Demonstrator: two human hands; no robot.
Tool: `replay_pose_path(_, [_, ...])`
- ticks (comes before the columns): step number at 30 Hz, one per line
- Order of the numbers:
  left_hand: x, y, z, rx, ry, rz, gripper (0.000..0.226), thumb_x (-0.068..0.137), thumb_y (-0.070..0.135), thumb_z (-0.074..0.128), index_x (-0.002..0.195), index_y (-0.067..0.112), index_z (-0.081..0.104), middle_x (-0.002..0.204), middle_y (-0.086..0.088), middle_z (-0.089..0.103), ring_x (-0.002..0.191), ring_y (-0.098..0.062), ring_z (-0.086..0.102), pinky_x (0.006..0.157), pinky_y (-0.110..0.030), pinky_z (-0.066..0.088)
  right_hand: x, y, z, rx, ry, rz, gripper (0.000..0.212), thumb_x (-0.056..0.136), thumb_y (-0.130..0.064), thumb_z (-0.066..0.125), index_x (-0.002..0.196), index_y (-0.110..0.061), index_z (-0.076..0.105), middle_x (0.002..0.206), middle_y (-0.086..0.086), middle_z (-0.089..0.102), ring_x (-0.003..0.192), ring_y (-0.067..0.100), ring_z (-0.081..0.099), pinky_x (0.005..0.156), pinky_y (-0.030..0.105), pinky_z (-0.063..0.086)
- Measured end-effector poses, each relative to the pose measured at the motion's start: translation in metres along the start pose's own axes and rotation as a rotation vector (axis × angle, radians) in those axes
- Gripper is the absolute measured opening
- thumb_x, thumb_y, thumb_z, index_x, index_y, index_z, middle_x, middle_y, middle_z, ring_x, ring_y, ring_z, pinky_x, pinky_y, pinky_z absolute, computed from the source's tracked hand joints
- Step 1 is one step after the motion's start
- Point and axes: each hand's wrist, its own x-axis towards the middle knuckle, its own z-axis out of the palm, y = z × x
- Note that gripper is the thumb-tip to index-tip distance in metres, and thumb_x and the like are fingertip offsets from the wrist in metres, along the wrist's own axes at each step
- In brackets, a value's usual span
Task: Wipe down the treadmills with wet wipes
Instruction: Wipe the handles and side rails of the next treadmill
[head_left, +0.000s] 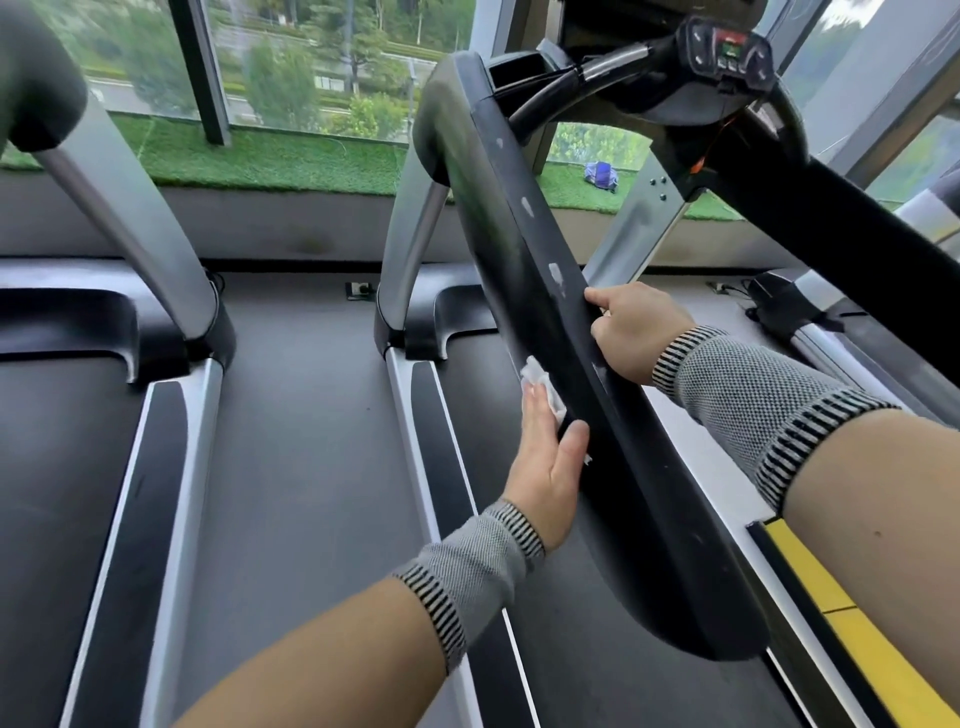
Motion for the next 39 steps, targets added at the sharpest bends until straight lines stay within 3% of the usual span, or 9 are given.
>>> replay_pose_path(4, [0.04,0.027,-0.02,0.13,0.018,-0.012,0.076,0.09,0.046,0.023,0.152,0.007,0.003,0.16,-0.004,-0.007,0.146,-0.008,-0.011,0.119,-0.025,-0.006,-0.004,0.004,-0.001,0.05,-0.052,0.001,0.046,0.093,-0.009,0.041,0.137,-0.016,0.048,0.138,0.008,0.051,0.127,0.026,0.046,0.102,0.028,0.035])
replay_pose_path(10, [0.001,0.023,-0.005,0.229,-0.022,0.09,0.079,0.09,0.055,0.023,0.152,0.013,-0.001,0.159,0.002,-0.014,0.144,-0.002,-0.017,0.117,-0.02,-0.008,-0.02,0.013,0.0,0.153,-0.026,-0.002,0.039,0.091,-0.004,0.042,0.126,-0.012,0.059,0.127,0.007,0.061,0.119,0.024,0.052,0.101,0.029,0.039])
replay_pose_path(15, [-0.011,0.023,-0.004,0.269,-0.072,0.11,0.078,0.09,0.053,0.023,0.152,0.011,0.001,0.159,0.002,-0.012,0.144,-0.002,-0.017,0.115,-0.016,-0.009,-0.027,0.012,-0.001,0.129,-0.038,0.002,0.041,0.093,-0.007,0.042,0.131,-0.013,0.056,0.132,0.006,0.058,0.123,0.025,0.05,0.104,0.031,0.037])
replay_pose_path(20, [0.029,0.035,-0.022,0.242,-0.036,0.047,0.06,0.103,0.034,0.028,0.152,0.007,0.006,0.161,-0.004,-0.006,0.14,0.001,-0.011,0.117,-0.02,-0.006,-0.037,0.012,0.0,0.133,-0.04,0.013,0.043,0.092,-0.007,0.042,0.133,-0.014,0.055,0.135,0.005,0.055,0.126,0.022,0.048,0.106,0.029,0.035])
replay_pose_path(26, [-0.033,0.011,0.006,0.213,-0.05,0.128,0.08,0.088,0.056,0.022,0.151,0.014,-0.002,0.156,0.009,-0.013,0.144,0.001,-0.015,0.117,-0.018,-0.006,-0.052,0.02,0.003,0.116,-0.03,0.001,0.044,0.093,-0.009,0.042,0.136,-0.015,0.05,0.141,0.006,0.05,0.13,0.022,0.043,0.109,0.028,0.031])
replay_pose_path(33, [-0.001,0.02,-0.003,0.0,0.039,-0.073,0.056,0.105,0.034,0.023,0.152,0.01,0.004,0.161,0.0,-0.002,0.146,-0.004,-0.005,0.119,-0.024,-0.003,-0.061,0.021,0.005,0.103,-0.036,0.006,0.044,0.094,-0.012,0.042,0.138,-0.014,0.048,0.143,0.006,0.048,0.132,0.023,0.042,0.11,0.028,0.03])
replay_pose_path(37, [-0.035,0.008,0.01,-0.097,0.034,-0.015,0.074,0.093,0.055,0.021,0.154,0.014,0.009,0.161,0.006,0.001,0.145,0.002,-0.002,0.121,-0.029,0.002,-0.067,0.025,0.008,0.128,-0.04,0.0,0.044,0.094,-0.012,0.042,0.137,-0.016,0.049,0.141,0.005,0.05,0.129,0.023,0.044,0.109,0.031,0.033])
replay_pose_path(39, [-0.027,0.002,0.007,-0.114,0.012,-0.035,0.074,0.093,0.059,0.022,0.153,0.015,0.018,0.161,0.0,0.011,0.147,-0.005,0.007,0.122,-0.033,0.007,-0.07,0.025,0.007,0.131,-0.04,0.004,0.044,0.094,-0.011,0.041,0.137,-0.016,0.05,0.139,0.005,0.051,0.128,0.024,0.045,0.108,0.03,0.034])
